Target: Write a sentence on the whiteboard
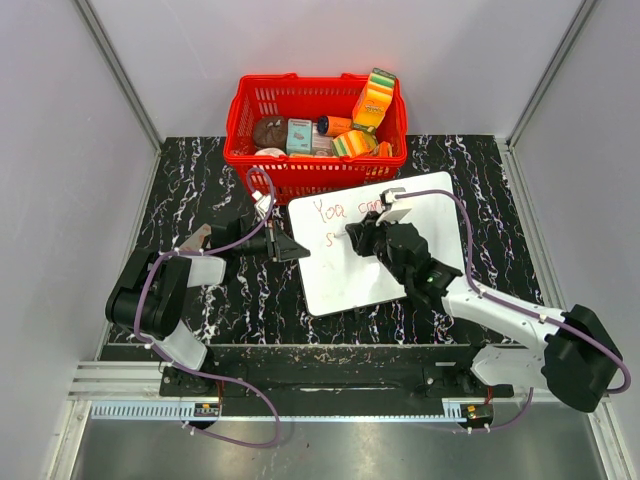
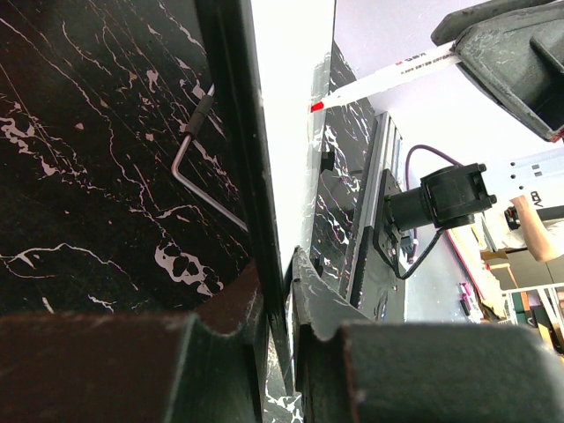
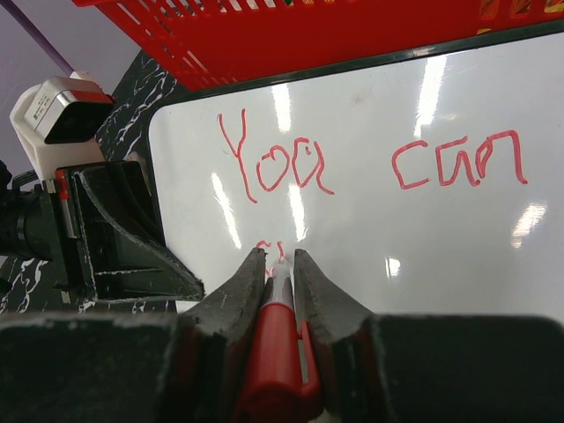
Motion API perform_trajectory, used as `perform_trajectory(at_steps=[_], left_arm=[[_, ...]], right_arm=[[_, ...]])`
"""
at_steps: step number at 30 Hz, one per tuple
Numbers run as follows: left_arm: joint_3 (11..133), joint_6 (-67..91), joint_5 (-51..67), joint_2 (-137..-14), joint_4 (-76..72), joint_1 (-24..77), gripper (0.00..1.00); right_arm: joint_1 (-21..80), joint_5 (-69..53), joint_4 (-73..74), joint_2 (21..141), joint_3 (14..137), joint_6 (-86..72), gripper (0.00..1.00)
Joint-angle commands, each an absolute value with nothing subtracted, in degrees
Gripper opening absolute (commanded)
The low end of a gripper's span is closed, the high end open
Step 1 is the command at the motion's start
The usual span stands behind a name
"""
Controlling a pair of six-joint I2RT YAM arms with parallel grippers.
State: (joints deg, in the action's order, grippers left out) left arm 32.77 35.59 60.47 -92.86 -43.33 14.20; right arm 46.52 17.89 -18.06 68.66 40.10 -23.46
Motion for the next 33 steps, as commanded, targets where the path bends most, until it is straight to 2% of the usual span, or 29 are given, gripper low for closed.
perform_trajectory(at_steps=[1, 16, 33], left_arm=[[33.5, 30.6, 60.3, -93.2, -46.1, 15.2, 0.00], [33.5, 30.7, 60.4, -93.2, -46.0, 15.2, 0.00], [33.4, 30.7, 60.4, -93.2, -46.1, 15.2, 0.00]], right_arm=[[47.1, 17.6, -16.9, 67.6, 39.5, -23.7, 0.00], [47.1, 17.4, -14.5, 66.4, 38.3, -24.1, 0.00], [47.0, 22.6, -14.3, 67.0, 41.7, -20.2, 0.00]])
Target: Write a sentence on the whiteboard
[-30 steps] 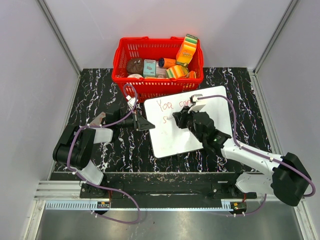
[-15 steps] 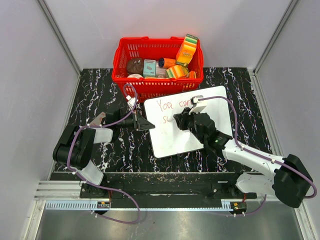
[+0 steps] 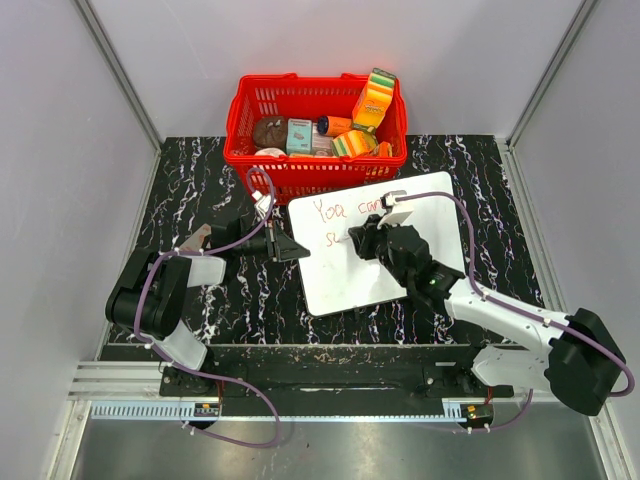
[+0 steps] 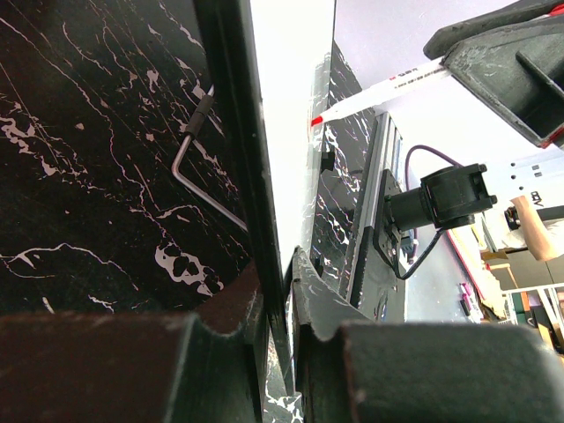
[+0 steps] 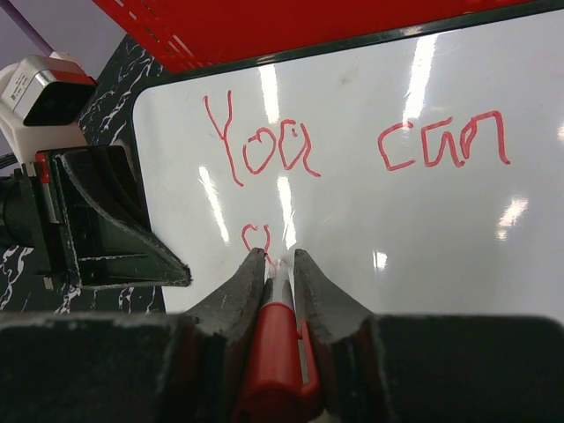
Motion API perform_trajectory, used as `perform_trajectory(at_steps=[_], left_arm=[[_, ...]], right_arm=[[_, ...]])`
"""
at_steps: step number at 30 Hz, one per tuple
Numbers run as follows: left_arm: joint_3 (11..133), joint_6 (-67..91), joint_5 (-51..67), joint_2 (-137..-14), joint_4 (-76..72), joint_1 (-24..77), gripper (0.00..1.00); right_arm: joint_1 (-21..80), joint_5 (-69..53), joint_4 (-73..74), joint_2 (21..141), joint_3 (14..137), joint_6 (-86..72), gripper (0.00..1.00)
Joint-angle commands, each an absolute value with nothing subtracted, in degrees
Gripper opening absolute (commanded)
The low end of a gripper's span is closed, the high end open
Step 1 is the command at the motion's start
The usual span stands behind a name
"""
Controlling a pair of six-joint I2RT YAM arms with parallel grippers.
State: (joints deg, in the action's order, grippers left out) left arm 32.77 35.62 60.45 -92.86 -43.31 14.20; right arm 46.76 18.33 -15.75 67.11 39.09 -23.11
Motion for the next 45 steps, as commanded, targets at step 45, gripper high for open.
perform_trajectory(at_steps=[45], left_arm=[[33.4, 30.7, 60.4, -93.2, -46.1, 15.2, 0.00]], right_arm=[[46.4, 21.6, -11.5, 64.3, 39.4, -21.6, 0.00]])
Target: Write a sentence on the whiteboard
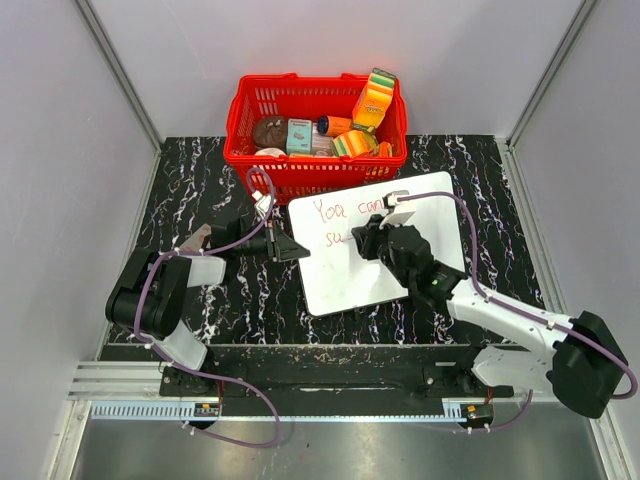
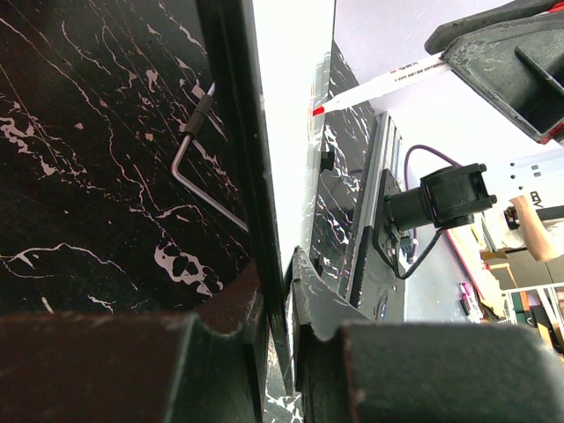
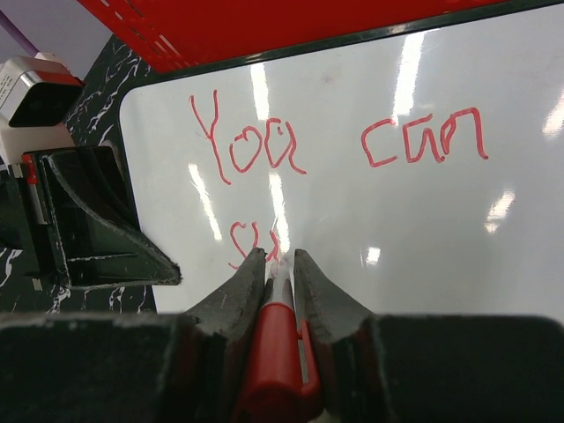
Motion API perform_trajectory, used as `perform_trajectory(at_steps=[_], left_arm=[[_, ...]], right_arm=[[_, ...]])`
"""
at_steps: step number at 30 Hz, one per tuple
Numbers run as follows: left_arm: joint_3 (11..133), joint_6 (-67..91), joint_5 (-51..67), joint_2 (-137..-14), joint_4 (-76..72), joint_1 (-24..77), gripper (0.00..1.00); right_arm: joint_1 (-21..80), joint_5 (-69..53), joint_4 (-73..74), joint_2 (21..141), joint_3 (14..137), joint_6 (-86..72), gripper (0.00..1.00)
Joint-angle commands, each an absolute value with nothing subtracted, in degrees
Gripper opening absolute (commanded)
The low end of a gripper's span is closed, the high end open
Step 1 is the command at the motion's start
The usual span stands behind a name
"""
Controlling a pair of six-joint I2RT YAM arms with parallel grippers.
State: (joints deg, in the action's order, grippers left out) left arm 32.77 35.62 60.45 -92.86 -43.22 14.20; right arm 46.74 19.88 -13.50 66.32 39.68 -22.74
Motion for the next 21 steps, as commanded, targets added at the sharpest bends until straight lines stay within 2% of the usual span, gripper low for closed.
perform_trajectory(at_steps=[1, 14, 21], left_arm=[[33.4, 30.7, 60.3, -93.2, -46.1, 15.2, 0.00], [33.3, 30.7, 60.3, -93.0, -46.2, 15.2, 0.00], [33.3, 30.8, 60.3, -93.0, -46.1, 15.2, 0.00]], right_arm=[[46.4, 21.7, -11.6, 63.2, 39.2, -21.6, 0.00], [45.8, 23.1, -11.9, 56.6, 39.0, -20.9, 0.00], [41.4, 18.0, -11.5, 56.1, 39.0, -21.5, 0.00]])
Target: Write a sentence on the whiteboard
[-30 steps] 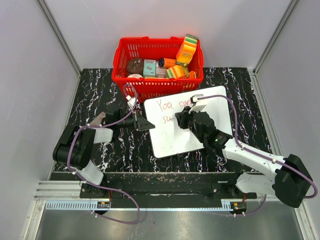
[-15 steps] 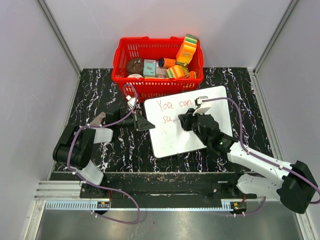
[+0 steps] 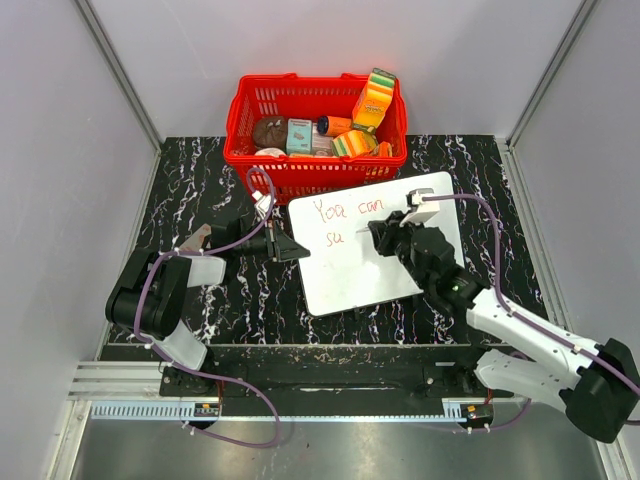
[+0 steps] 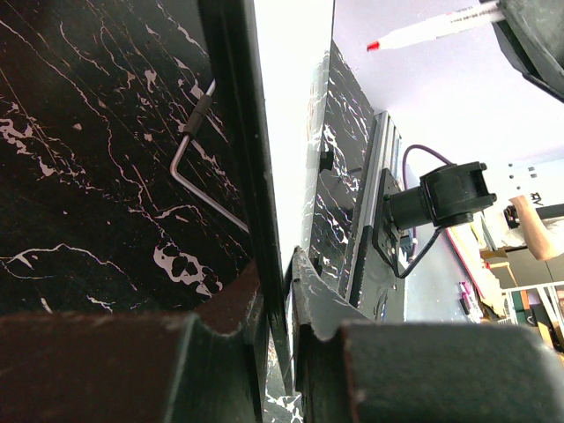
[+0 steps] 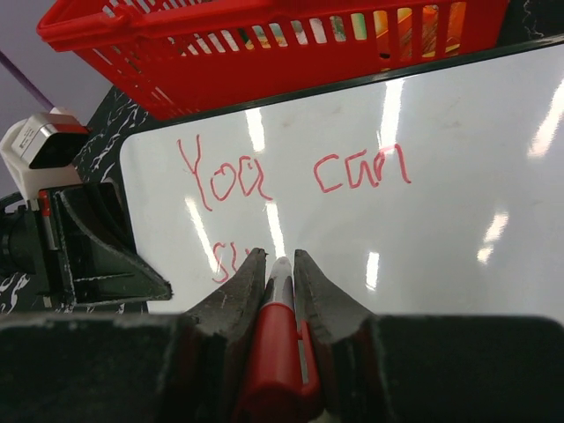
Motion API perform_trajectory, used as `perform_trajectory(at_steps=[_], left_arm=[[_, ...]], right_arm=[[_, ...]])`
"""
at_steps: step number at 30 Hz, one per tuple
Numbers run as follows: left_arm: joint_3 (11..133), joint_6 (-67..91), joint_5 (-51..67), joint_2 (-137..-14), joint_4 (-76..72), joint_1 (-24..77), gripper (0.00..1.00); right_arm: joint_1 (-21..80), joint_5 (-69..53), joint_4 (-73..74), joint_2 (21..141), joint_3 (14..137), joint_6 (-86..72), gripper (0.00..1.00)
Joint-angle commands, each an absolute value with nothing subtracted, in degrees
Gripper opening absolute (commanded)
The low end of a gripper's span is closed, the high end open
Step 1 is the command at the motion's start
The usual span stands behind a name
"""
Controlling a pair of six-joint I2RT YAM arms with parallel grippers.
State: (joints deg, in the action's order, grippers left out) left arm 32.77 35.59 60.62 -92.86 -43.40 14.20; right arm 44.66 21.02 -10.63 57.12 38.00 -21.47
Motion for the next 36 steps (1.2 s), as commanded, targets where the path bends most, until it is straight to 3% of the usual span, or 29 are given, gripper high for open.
perform_trajectory(at_steps=[1, 17, 36], left_arm=[[33.2, 30.7, 60.4, -93.0, -46.2, 15.2, 0.00], [33.4, 30.7, 60.3, -93.2, -46.1, 15.2, 0.00], [33.4, 30.7, 60.4, -93.2, -46.1, 15.2, 0.00]], right_arm=[[40.2, 16.5, -11.6, 56.2, 38.8, -22.8, 0.00], [38.5, 8.8, -15.9, 60.1, 38.3, -26.6, 0.00], [43.1, 21.4, -18.4, 61.9, 39.2, -24.1, 0.00]])
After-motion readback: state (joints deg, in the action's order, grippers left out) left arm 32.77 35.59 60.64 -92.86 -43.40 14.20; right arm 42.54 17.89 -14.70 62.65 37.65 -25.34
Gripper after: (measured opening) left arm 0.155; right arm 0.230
